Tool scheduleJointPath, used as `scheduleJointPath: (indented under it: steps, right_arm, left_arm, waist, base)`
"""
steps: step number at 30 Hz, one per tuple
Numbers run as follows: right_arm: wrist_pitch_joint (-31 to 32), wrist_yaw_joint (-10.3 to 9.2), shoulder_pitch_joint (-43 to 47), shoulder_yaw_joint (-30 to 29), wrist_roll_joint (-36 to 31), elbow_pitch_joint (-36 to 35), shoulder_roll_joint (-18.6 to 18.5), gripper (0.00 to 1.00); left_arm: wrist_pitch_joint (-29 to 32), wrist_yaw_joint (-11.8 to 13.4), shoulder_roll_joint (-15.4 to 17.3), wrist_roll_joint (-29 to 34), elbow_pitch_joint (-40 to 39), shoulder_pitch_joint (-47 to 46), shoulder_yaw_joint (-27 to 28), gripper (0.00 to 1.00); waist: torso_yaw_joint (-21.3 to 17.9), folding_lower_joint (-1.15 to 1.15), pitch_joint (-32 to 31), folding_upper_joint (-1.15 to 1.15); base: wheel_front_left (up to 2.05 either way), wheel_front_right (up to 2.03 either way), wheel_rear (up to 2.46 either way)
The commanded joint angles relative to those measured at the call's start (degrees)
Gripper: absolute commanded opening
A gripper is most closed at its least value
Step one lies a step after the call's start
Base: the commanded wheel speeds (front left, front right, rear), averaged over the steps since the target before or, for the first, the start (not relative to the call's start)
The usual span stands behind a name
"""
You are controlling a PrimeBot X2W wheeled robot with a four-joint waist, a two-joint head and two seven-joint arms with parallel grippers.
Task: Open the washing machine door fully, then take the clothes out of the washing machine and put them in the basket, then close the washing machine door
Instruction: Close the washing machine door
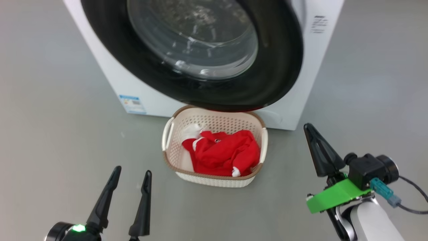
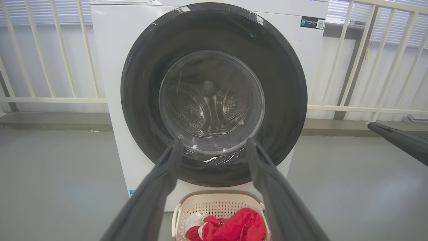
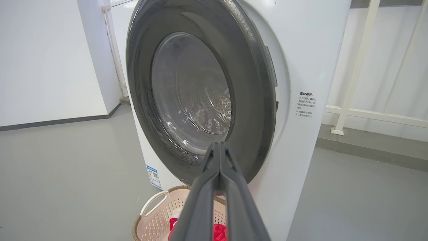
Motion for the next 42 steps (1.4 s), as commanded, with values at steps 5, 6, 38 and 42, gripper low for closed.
scheduleJointPath:
  steps: [5, 6, 38, 42]
  right_arm:
    - [-0.37, 0.35, -6.67, 1.08, -2.01, 0.3, 0.04, 0.0]
    - [-0.37, 0.35, -7.58, 0.98, -2.28, 0.63, 0.04, 0.0]
    - [-0.37, 0.35, -33.03, -9.23, -7.57, 15.58, 0.04, 0.0]
    - [-0.37, 0.35, -36.05, -10.3, -7.93, 17.13, 0.04, 0.0]
  left_arm:
    - [-0.69, -0.94, -0.36, -0.57, -1.61, -3.37, 0.85, 1.0]
    - [-0.69, -0.98, -0.41, -0.65, -1.55, -3.54, 0.76, 1.0]
    - [-0.69, -2.76, -0.87, -1.24, -0.33, -9.67, 0.33, 1.0]
    - [-0.69, -2.89, -0.88, -1.17, -0.48, -10.07, 0.33, 1.0]
  waist:
    - [4.82, 0.0, 4.6, 0.0]
    - [5.06, 0.0, 4.9, 0.0]
    - [9.9, 0.0, 14.49, 0.0]
    - [10.13, 0.0, 15.01, 0.0]
  base:
    - [0.0, 0.0, 0.0]
    - [0.0, 0.0, 0.0]
    - [0.0, 0.0, 0.0]
    - [0.0, 0.0, 0.0]
